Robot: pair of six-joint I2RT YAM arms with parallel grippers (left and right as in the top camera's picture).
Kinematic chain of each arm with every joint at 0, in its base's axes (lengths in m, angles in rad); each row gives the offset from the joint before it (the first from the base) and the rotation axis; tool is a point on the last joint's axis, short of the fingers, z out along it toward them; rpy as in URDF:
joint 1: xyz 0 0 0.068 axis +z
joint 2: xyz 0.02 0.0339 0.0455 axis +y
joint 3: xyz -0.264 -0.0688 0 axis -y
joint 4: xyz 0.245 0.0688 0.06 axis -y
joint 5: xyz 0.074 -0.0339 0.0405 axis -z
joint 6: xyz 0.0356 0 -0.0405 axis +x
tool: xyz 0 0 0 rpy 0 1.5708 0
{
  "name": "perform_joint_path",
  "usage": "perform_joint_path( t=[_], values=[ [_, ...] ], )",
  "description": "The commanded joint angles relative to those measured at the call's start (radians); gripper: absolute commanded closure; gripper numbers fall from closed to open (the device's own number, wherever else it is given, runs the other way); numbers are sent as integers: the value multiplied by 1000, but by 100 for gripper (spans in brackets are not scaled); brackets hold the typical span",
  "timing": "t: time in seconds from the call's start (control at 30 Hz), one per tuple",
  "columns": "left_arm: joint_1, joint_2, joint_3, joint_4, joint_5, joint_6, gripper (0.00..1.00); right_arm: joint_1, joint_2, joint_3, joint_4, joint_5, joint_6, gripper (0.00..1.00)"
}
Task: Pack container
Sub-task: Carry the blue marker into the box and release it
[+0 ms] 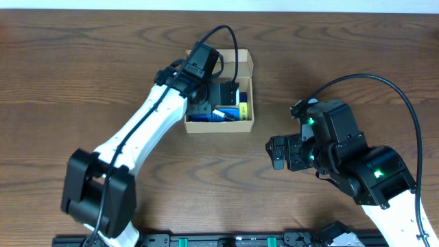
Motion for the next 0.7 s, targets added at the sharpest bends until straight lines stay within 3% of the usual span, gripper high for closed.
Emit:
perform_joint_path(
  t=[0.0,0.23,0.27,0.3,0.33,0.37,0.53,0.67],
  values=[
    [-4,21,-6,-3,-21,52,95,1,-1,-1,-1,4,-8,1],
    [-4,26,-6,-10,16,47,95,1,-1,-1,-1,4,-8,1],
    [-4,26,-6,-11,24,41,88,1,-1,-1,-1,4,-8,1],
    [-4,26,-6,-10,29,28,60,1,-1,-1,-1,4,-8,1],
    [-4,26,-6,-7,32,13,12,1,-1,-1,-1,4,-8,1],
    [-4,26,-6,-6,31,-6,2,1,-1,-1,-1,4,-8,1],
    [-14,8,-6,-6,31,-113,0,1,-1,-1,-1,4,-8,1],
    [-34,-52,-5,-6,30,-263,11,1,-1,-1,-1,4,-8,1]
  ],
)
